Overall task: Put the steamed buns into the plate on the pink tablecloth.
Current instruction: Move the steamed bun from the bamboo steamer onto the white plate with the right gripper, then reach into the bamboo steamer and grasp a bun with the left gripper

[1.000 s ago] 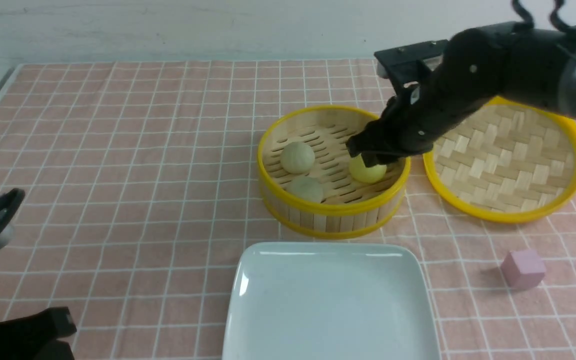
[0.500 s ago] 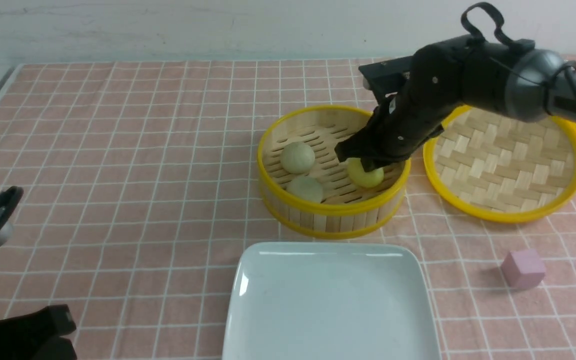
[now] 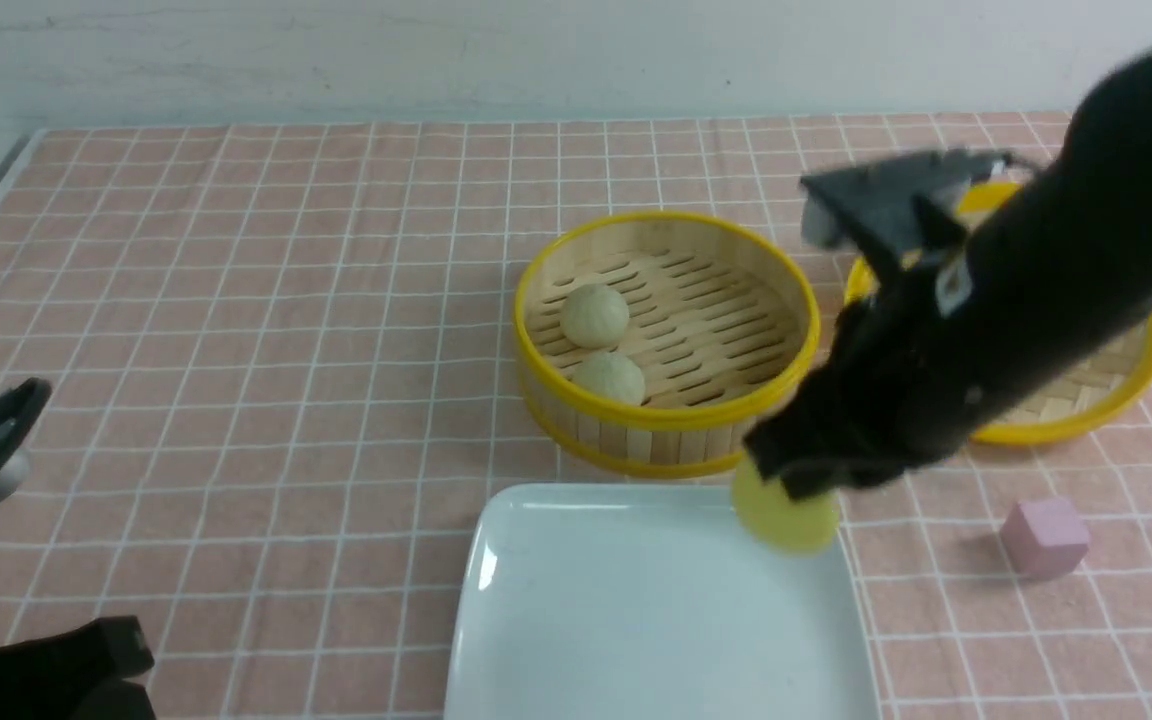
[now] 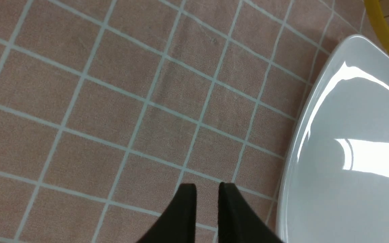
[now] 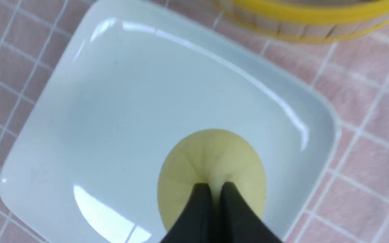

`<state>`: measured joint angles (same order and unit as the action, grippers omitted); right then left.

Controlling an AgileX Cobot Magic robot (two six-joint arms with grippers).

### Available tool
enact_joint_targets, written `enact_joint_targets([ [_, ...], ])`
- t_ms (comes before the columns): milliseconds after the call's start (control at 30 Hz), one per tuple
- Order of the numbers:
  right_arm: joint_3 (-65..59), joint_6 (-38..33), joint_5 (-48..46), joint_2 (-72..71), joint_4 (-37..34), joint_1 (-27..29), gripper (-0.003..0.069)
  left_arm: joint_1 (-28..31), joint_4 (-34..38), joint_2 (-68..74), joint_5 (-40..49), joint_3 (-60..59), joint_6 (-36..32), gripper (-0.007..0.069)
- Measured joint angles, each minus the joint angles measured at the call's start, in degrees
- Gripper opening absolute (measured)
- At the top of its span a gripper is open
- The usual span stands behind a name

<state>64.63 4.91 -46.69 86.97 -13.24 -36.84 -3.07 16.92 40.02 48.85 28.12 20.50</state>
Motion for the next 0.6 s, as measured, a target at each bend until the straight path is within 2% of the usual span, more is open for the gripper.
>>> enact_joint_targets([
  [100, -7.13, 2.62, 9.12, 1.73, 1.42, -2.46, 0.0054, 0.00, 0.00, 0.00, 0.06, 0.00, 0.00, 0.0136],
  [200, -12.43, 6.64, 18.98, 4.92, 4.77, -3.19, 0.0155, 0.00, -0.19, 0.00, 0.01, 0.00, 0.00, 0.0141],
  [233, -12.60, 6.64, 18.98, 4.92, 4.77, -3.19, 0.0165, 0.00, -0.19, 0.00, 0.01, 0.00, 0.00, 0.0141],
  [300, -13.37, 9.15, 21.84, 6.59, 6.91, -3.19, 0.0283, 0.00, -0.26, 0.00, -0.45, 0.00, 0.00, 0.0143],
  [367, -13.14, 10.12, 22.11, 6.44, 7.29, -3.19, 0.0368, 0.00, -0.60, 0.00, -0.51, 0.00, 0.00, 0.0146],
  [433, -12.67, 10.00, 21.09, 5.84, 7.57, -3.19, 0.0412, 0.00, -0.69, 0.00, -0.45, 0.00, 0.00, 0.0147],
  [467, -11.25, 8.73, 17.48, 3.55, 7.92, -3.21, 0.0444, 0.00, -0.69, 0.00, -0.18, 0.00, 0.00, 0.0148],
  [533, -9.21, 6.53, 13.03, 0.01, 8.31, -3.21, 0.0425, 0.00, -0.88, 0.00, -0.06, 0.00, -0.35, 0.0149],
  [600, -6.95, 5.01, 8.50, -4.06, 9.57, -3.26, 0.0356, 0.00, -0.88, 0.00, 0.06, 0.00, -1.06, 0.0149],
])
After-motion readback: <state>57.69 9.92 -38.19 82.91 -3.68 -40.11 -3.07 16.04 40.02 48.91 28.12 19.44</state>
